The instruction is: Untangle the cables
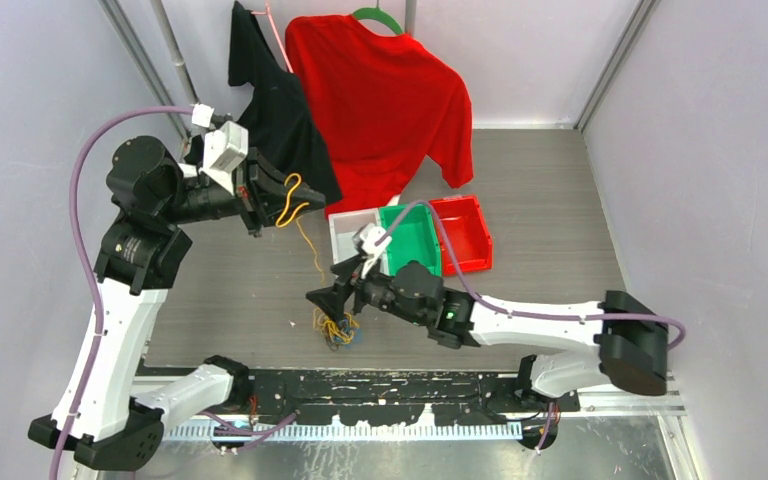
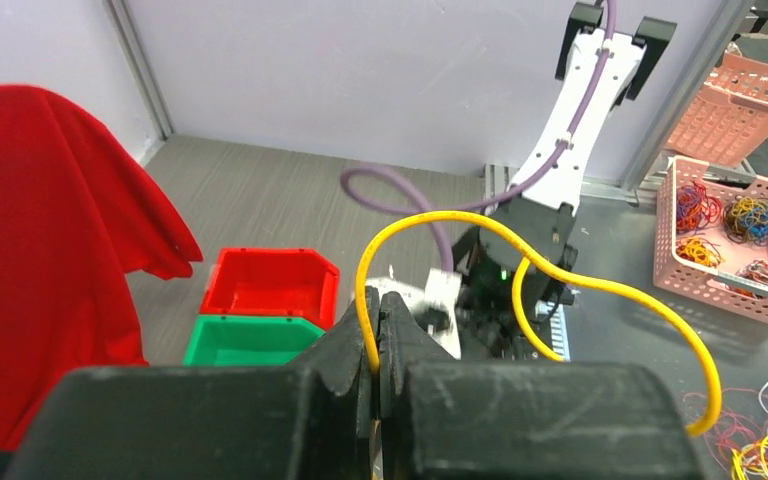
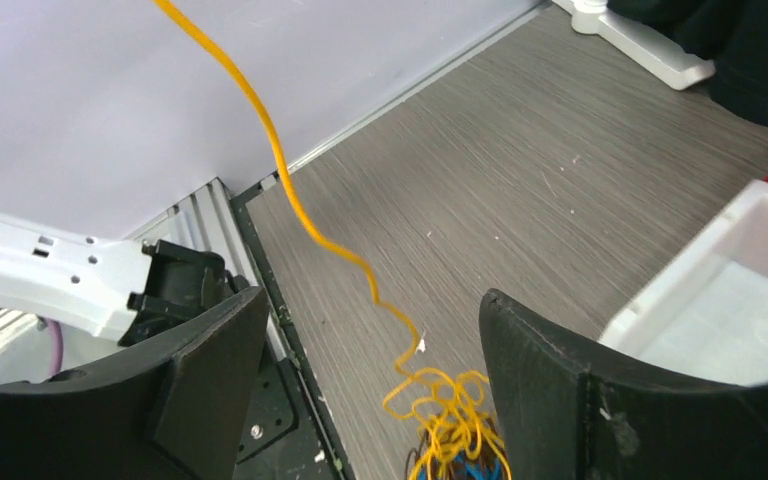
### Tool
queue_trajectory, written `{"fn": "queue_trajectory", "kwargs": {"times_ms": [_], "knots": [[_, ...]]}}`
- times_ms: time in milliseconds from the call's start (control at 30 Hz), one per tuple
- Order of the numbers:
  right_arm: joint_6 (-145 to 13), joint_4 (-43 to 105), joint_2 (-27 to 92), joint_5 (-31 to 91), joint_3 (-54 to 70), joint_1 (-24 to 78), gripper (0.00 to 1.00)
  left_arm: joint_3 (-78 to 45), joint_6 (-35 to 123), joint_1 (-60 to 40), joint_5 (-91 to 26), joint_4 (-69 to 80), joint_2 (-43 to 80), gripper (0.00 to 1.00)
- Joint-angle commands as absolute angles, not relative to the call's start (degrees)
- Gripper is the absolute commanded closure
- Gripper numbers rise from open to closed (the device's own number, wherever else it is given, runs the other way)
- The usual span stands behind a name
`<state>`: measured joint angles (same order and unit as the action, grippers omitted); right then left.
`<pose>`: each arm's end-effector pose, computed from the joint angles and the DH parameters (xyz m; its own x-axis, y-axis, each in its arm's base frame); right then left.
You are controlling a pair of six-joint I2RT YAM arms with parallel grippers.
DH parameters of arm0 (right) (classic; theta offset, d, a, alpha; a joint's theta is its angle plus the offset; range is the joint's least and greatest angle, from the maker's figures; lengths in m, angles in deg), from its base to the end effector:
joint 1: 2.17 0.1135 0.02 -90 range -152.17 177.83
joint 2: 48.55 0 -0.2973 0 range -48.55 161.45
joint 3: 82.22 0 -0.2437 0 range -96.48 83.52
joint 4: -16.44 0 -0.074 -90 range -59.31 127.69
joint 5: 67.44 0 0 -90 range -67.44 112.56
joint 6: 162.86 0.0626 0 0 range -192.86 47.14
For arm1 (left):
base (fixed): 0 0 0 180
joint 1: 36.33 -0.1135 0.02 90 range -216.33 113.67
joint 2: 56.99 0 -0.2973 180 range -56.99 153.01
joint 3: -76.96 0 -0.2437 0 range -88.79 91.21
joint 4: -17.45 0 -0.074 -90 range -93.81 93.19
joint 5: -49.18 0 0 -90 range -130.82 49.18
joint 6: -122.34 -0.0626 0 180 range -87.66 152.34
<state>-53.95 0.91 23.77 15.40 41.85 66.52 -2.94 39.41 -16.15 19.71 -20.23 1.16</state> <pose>0.1161 0.2763 0.3259 -0.2901 0.1413 -0.9465 -0.8299 0.4555 0.3223 0.1209 -0.1025 0.5367 -0.0518 -0.0455 -0.9976 0.9857 0.1579 -0.0584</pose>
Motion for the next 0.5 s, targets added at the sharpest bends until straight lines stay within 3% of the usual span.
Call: {"fn": "queue_trajectory", "kwargs": {"times_ms": [0,233,467], "knots": [[-57.52,-1.76,30.54,12.85,34.82,67.09,0.2,2.15,39.69,-16.03,19.49,-17.81,1.98,1.0],[-54.79,-5.78,40.06,12.44,32.48,67.04,0.35,8.2,40.15,-16.01,19.3,-18.13,3.6,1.0],[-51.19,-11.8,43.93,9.88,39.55,67.09,0.39,16.49,39.24,-16.0,17.19,-16.99,6.32,1.0]]}}
